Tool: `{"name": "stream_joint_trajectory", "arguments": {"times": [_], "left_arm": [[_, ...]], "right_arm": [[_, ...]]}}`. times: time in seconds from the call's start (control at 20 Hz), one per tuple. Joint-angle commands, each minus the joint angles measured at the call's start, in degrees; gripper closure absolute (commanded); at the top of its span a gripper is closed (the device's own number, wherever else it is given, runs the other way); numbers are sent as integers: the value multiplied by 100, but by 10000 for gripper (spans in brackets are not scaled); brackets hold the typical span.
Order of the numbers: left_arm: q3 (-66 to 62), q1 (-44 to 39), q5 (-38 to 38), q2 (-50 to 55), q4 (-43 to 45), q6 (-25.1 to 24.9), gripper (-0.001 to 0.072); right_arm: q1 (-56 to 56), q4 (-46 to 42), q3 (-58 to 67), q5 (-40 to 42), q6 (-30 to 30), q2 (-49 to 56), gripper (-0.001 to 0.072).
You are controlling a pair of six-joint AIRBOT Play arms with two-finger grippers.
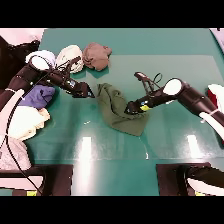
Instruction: Fold the shirts.
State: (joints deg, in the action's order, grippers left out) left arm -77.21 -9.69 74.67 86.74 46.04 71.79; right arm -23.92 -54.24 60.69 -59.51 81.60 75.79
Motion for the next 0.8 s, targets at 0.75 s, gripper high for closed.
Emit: {"name": "stream_joint_trajectory", "arguments": {"times": [0.75], "left_arm": [[302,-1711,-1320,177,745,1095,225]], "right_arm": [[-173,219,4,616,-258,-70,689]]}}
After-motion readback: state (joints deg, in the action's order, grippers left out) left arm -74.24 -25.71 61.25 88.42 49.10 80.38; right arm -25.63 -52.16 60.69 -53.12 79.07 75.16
